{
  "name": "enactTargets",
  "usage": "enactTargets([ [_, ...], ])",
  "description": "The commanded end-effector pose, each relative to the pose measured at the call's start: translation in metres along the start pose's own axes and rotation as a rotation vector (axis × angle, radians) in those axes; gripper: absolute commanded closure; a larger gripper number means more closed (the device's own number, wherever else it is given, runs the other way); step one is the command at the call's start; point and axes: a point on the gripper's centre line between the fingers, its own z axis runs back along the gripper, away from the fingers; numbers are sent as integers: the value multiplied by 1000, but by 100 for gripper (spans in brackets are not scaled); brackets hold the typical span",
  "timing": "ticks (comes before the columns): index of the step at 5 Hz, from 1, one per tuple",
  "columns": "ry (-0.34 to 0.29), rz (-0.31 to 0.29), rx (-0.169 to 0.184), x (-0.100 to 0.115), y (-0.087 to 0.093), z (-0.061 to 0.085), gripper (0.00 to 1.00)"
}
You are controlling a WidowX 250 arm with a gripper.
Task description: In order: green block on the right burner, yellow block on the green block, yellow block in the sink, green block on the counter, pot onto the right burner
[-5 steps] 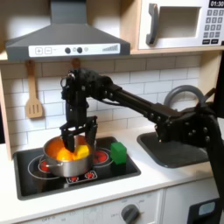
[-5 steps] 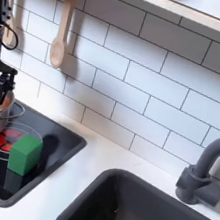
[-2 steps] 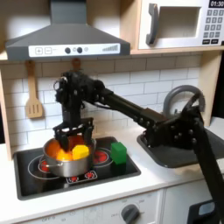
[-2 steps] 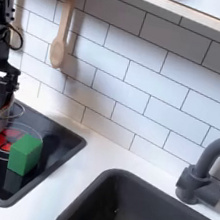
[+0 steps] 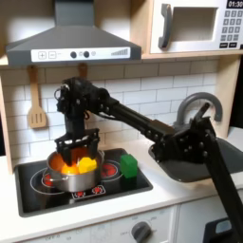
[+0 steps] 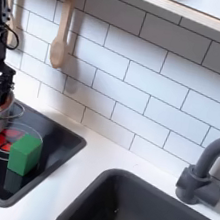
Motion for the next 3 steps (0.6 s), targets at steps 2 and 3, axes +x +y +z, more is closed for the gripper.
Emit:
enactTargets([
  [2,33,-23,-39,-5,-11,-3,0],
  [3,14,-47,-28,-4,-18,0,0],
])
